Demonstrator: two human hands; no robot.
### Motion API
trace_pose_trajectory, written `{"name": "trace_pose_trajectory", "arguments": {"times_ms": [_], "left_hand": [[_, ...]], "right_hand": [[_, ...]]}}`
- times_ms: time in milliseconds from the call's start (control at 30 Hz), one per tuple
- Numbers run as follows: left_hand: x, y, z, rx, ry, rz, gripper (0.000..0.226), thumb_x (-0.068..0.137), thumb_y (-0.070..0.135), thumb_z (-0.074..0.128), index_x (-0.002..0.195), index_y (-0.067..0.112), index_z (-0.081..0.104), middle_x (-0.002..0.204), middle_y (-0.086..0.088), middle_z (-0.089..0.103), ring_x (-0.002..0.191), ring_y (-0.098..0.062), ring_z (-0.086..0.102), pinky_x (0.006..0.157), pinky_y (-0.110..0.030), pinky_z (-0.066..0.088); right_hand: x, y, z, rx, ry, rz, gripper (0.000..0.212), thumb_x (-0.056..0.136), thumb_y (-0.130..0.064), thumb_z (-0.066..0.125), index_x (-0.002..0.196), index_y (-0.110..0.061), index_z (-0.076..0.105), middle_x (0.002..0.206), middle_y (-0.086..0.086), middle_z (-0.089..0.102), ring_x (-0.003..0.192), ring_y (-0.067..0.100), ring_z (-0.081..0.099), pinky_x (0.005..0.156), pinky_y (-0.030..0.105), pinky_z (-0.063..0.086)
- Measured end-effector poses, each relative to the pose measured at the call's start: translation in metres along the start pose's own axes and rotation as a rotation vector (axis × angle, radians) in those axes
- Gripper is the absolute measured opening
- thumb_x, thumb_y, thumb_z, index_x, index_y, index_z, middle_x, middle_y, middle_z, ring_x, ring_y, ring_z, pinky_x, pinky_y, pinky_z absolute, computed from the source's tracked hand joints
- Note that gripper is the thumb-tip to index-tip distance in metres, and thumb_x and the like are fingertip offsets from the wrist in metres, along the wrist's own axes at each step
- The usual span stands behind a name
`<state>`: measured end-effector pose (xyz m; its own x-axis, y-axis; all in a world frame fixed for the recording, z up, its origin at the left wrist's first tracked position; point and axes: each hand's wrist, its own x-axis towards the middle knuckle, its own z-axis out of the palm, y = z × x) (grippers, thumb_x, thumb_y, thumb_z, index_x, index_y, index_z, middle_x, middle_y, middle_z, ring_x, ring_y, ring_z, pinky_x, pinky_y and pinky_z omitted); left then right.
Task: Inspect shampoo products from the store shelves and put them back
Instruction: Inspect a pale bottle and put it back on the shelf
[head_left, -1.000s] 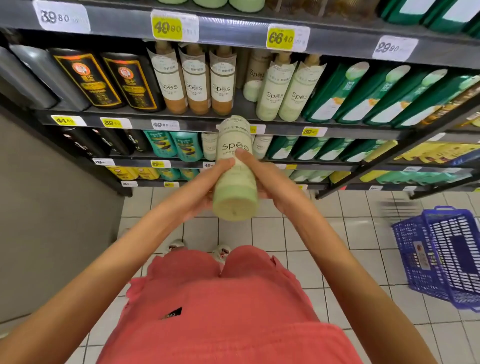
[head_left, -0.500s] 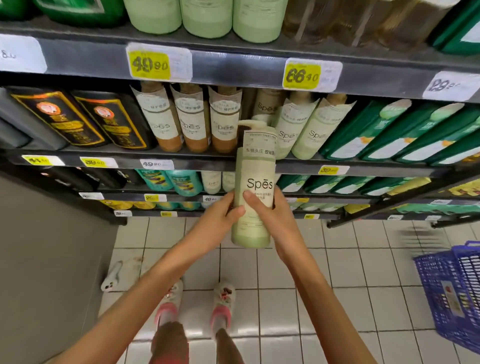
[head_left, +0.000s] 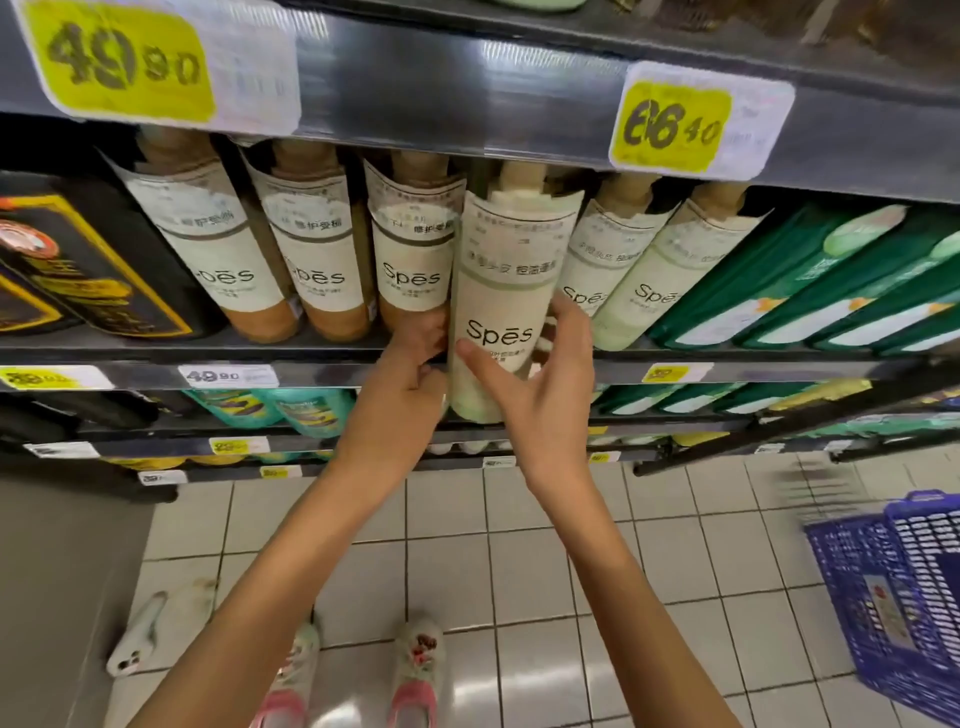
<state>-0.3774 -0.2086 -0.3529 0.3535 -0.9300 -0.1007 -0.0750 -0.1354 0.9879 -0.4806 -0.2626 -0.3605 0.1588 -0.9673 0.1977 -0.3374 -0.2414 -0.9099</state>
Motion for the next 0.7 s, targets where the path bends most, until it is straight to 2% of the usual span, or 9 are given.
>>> {"name": "trace_pose_trajectory", "arguments": {"times_ms": [67,200,300,367,467,533,700], "left_hand": [[0.002,-0.001,-0.002,-0.011,-0.002,-0.003,0.059,0.086,-0.016,0.034,0.129,0.025,0.042,0.124,0.015,0.051,0.115,0.007,0.048,0.091,0.001,0.034],[0.007,0.000,-0.004,-0.004,0.011,-0.002,0.063,0.085,-0.017,0.034,0.135,0.019,0.041,0.128,0.015,0.049,0.118,0.008,0.045,0.089,0.003,0.032],[0.010,0.000,-0.004,0.004,-0.013,-0.020,0.069,0.083,-0.019,0.033,0.137,0.024,0.039,0.127,0.022,0.046,0.115,0.015,0.043,0.088,0.005,0.030],[0.010,-0.003,-0.003,0.013,0.002,-0.040,0.066,0.084,-0.017,0.034,0.137,0.022,0.040,0.131,0.017,0.047,0.120,0.010,0.043,0.089,0.003,0.030],[0.009,-0.008,-0.002,0.024,0.004,-0.058,0.061,0.086,-0.014,0.036,0.136,0.019,0.042,0.136,0.009,0.049,0.127,0.001,0.042,0.098,-0.006,0.031],[0.009,-0.009,-0.002,0.019,-0.016,-0.072,0.062,0.086,-0.015,0.035,0.136,0.021,0.041,0.136,0.011,0.048,0.128,0.003,0.040,0.100,-0.008,0.031],[0.018,-0.007,0.000,0.017,-0.018,-0.114,0.067,0.084,-0.019,0.031,0.135,0.022,0.042,0.128,0.017,0.046,0.125,0.008,0.039,0.097,0.001,0.029]], "right_hand": [[0.005,0.000,0.005,-0.017,0.013,-0.058,0.068,0.070,-0.022,0.082,0.126,-0.003,0.047,0.115,0.005,0.048,0.112,0.016,0.047,0.095,0.018,0.040],[0.010,0.002,0.015,-0.011,0.060,-0.073,0.069,0.072,-0.020,0.082,0.128,-0.002,0.046,0.115,0.001,0.045,0.112,0.011,0.044,0.096,0.024,0.041],[0.014,0.008,0.021,0.002,0.105,-0.046,0.068,0.072,-0.020,0.081,0.128,-0.003,0.047,0.114,0.002,0.047,0.110,0.003,0.042,0.096,0.017,0.039],[0.015,0.014,0.025,0.014,0.127,-0.041,0.068,0.073,-0.018,0.081,0.129,-0.001,0.047,0.115,0.005,0.047,0.110,0.003,0.042,0.097,0.014,0.038],[0.013,0.020,0.031,0.033,0.146,-0.030,0.067,0.074,-0.014,0.080,0.130,0.000,0.044,0.117,0.006,0.046,0.115,0.010,0.045,0.100,0.028,0.042],[0.013,0.023,0.036,0.057,0.162,-0.009,0.067,0.075,-0.012,0.079,0.131,0.000,0.043,0.119,0.005,0.045,0.118,0.012,0.046,0.100,0.038,0.044],[0.018,0.022,0.045,0.071,0.224,0.044,0.069,0.076,-0.010,0.077,0.134,-0.001,0.042,0.124,0.005,0.048,0.121,0.016,0.047,0.102,0.040,0.043]]}}
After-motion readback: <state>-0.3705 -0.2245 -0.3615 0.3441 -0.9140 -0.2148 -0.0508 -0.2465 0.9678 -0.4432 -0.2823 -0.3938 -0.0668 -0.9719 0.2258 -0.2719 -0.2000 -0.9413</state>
